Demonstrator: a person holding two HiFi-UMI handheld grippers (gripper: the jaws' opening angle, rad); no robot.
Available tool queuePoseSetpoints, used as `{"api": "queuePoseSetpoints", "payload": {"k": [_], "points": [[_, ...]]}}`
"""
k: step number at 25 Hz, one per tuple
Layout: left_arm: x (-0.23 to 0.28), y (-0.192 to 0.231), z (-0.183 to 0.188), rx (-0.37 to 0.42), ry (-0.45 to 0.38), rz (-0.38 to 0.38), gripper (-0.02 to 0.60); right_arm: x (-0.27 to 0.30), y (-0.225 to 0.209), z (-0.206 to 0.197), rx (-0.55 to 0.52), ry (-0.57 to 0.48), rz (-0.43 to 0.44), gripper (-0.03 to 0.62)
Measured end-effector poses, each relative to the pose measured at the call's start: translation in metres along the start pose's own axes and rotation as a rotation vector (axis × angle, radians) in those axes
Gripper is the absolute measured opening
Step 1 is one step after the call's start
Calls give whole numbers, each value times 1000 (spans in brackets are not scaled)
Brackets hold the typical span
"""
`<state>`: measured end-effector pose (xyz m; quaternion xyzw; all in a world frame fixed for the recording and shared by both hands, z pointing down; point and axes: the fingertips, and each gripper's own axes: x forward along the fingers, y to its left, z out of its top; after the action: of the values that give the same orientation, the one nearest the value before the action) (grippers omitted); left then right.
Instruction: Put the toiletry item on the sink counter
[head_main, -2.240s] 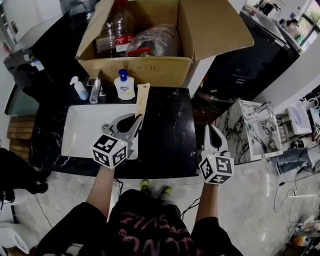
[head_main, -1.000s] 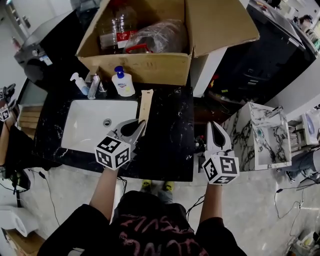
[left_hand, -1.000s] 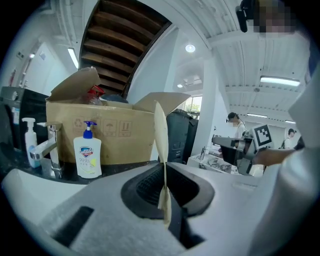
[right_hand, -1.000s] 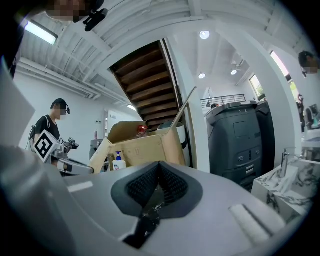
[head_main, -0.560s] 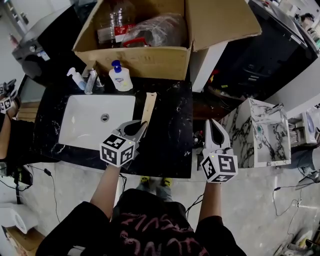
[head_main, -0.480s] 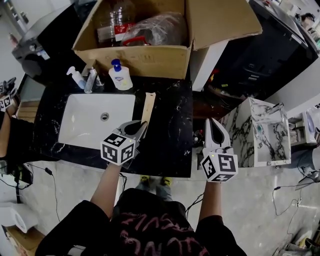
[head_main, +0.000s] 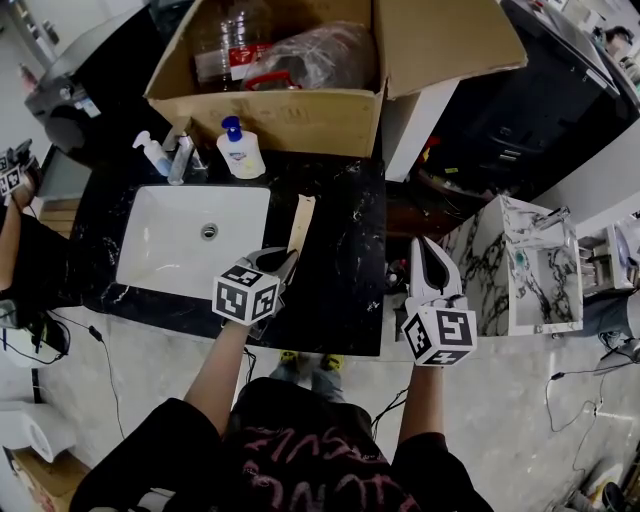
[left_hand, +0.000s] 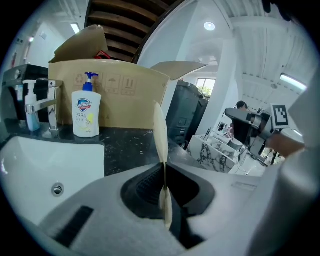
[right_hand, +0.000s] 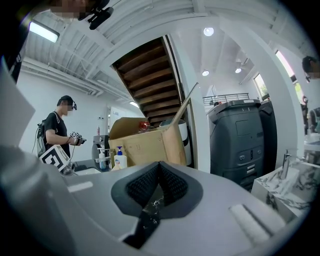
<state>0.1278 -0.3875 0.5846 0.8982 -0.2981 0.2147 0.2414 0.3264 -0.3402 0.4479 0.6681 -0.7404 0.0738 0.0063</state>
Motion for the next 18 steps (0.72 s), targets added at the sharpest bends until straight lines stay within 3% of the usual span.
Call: {"api": "queuePoseSetpoints", "payload": {"k": [18], "points": [[28, 18, -12, 12, 66, 29, 23, 9, -13, -11, 15, 27, -26, 11]]}}
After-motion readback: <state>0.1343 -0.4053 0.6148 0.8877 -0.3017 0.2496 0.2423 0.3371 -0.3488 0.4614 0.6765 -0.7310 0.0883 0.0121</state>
